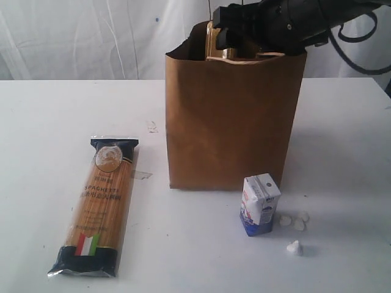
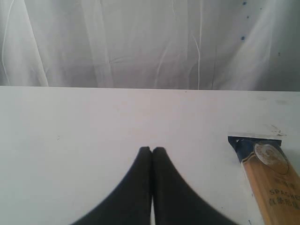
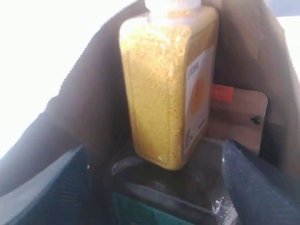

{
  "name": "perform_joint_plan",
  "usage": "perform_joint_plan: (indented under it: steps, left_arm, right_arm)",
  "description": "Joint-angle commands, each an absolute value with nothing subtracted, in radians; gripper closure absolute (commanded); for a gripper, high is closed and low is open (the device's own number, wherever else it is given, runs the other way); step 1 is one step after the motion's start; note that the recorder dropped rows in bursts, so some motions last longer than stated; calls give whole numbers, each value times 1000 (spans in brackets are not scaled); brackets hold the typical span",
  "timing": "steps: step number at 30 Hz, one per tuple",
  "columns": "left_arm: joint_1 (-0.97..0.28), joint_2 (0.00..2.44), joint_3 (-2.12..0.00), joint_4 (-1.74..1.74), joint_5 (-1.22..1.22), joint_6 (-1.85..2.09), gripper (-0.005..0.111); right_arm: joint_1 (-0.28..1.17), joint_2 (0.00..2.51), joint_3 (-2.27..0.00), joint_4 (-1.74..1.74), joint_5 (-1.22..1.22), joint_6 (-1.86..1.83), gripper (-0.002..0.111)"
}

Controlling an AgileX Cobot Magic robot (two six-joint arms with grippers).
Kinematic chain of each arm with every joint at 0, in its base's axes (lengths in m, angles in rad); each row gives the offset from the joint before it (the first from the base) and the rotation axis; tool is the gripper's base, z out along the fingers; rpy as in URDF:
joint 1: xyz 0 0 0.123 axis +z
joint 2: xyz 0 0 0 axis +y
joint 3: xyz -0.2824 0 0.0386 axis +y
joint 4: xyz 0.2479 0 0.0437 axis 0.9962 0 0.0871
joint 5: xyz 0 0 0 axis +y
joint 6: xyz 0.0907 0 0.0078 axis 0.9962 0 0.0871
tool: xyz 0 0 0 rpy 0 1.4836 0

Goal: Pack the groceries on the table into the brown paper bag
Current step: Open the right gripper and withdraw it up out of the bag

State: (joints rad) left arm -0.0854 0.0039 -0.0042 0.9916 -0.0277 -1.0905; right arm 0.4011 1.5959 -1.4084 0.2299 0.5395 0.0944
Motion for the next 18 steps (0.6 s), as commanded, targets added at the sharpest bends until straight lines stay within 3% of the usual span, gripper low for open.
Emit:
perform_joint_plan:
  steps: [1,18]
  left_arm:
    - [-93,0,0,1002,-32,-1091,106]
    - [-93,0,0,1002,-32,-1091,106]
  right_arm:
    - [399,1542,-1406,226,517,90,35]
    - [399,1359,-1406,230,572,83,35]
